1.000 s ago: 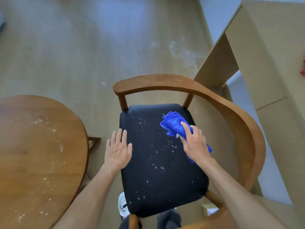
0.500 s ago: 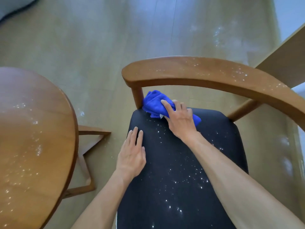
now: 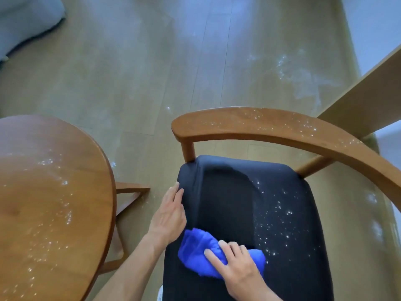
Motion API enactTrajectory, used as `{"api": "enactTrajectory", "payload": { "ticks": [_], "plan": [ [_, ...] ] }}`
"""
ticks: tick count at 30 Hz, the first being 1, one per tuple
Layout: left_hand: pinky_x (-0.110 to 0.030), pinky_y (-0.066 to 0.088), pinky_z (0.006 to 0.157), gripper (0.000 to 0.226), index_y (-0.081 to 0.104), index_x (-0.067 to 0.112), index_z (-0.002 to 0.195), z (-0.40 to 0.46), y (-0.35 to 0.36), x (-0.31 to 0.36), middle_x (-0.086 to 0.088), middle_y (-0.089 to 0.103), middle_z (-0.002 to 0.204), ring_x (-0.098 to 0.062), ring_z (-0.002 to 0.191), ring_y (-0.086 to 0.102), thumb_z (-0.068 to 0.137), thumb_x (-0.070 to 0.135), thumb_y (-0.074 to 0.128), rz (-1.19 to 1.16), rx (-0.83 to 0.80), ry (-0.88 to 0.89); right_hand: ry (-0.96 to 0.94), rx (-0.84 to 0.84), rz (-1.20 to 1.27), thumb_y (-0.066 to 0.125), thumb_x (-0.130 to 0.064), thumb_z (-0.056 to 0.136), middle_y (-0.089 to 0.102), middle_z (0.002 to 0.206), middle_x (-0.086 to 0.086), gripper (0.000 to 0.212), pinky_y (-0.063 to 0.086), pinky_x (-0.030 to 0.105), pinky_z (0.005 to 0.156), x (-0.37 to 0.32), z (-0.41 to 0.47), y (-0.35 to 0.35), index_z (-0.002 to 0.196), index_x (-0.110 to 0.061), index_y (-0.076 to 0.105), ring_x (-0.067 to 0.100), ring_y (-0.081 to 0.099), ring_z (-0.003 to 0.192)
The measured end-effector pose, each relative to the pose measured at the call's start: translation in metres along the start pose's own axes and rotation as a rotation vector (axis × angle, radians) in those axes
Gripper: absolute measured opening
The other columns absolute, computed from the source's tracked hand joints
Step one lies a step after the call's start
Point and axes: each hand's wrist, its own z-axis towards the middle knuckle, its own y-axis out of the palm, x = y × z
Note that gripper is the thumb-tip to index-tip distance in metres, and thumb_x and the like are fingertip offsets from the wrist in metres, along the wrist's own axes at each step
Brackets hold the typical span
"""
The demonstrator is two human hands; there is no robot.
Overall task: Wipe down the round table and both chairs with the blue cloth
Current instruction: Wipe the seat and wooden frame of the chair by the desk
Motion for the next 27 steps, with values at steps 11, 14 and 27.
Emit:
{"api": "enactTrajectory", "payload": {
  "ticks": [11, 14, 27],
  "plan": [
    [-0.021, 0.017, 0.113, 0.058, 0.007, 0.021, 0.154, -0.016, 0.034, -0.010, 0.014, -0.011, 0.160, -0.009, 0.148, 0.002, 0.102, 0.017, 0.032, -0.026, -0.074, -0.085, 0.522, 0.073, -0.156, 0.058, -0.009, 0.082, 0.054, 0.118, 0.014, 0.054, 0.036, 0.038, 0.066, 0.107, 0.151, -0.025, 0.133, -0.024, 0.050, 0.033, 0.051, 0.089],
    [-0.022, 0.021, 0.112, 0.059, 0.008, 0.022, 0.154, -0.014, 0.031, -0.014, 0.016, -0.010, 0.160, -0.007, 0.148, 0.005, 0.102, 0.019, 0.035, -0.029, -0.101, -0.072, 0.428, 0.134, -0.126, 0.065, 0.001, 0.062, 0.062, 0.102, 0.016, 0.059, 0.040, 0.035, 0.056, 0.062, 0.113, -0.012, 0.118, -0.018, 0.064, 0.031, 0.052, 0.069],
    [-0.059, 0.031, 0.110, 0.069, 0.030, 0.020, 0.150, -0.026, 0.053, 0.014, -0.012, 0.016, 0.159, -0.036, 0.146, 0.015, 0.090, 0.043, 0.056, 0.386, -0.076, 0.202, 0.121, 0.092, -0.150, 0.065, 0.005, 0.068, 0.062, 0.109, 0.021, 0.053, 0.049, 0.042, 0.063, 0.146, 0.041, -0.046, 0.117, -0.017, 0.067, 0.039, 0.060, 0.081]
  ]
}}
